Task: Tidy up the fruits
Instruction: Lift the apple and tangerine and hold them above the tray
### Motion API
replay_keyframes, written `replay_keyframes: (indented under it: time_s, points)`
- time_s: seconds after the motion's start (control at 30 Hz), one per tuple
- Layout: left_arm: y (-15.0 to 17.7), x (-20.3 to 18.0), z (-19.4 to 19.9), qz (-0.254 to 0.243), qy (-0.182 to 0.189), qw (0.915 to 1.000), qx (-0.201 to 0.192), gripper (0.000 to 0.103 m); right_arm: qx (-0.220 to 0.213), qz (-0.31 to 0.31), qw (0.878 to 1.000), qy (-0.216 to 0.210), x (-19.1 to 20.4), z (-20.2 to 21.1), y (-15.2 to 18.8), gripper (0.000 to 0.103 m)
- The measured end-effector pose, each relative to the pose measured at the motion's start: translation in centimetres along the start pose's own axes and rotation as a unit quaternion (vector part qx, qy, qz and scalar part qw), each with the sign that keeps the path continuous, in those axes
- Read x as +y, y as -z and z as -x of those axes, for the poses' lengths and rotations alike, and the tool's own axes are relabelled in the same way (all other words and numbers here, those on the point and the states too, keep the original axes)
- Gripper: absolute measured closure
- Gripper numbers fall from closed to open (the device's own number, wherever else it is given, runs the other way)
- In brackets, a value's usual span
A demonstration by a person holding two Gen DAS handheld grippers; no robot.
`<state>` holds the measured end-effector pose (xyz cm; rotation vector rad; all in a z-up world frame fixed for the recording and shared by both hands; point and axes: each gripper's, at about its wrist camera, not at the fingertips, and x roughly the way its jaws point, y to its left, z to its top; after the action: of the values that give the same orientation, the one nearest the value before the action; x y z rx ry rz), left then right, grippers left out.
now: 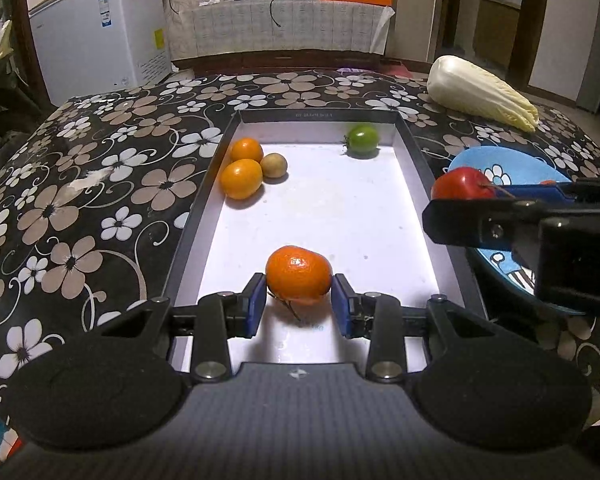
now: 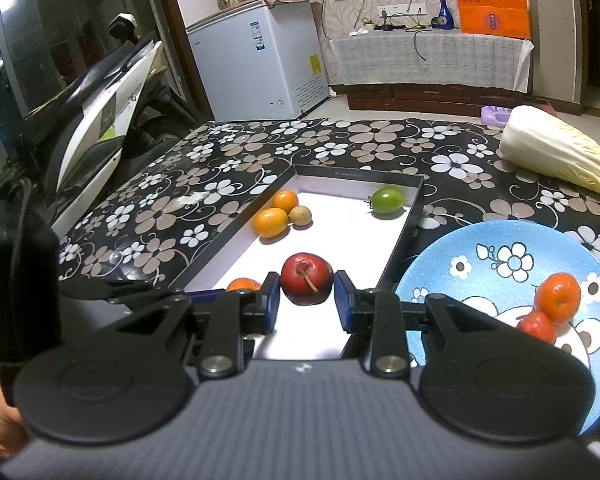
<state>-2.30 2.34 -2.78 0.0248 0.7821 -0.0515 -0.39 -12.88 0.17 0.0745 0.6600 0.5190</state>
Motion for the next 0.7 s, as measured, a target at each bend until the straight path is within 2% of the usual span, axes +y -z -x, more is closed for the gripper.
replay_keyframes:
  time_s: [0.7]
  points:
    - [-0.11,-0.11,-0.22,-0.002,0.002,1.0,-0.001,0.062,0.001,0.002,1.0,-0.003,-0.03,-0.07,-0.05,0.071]
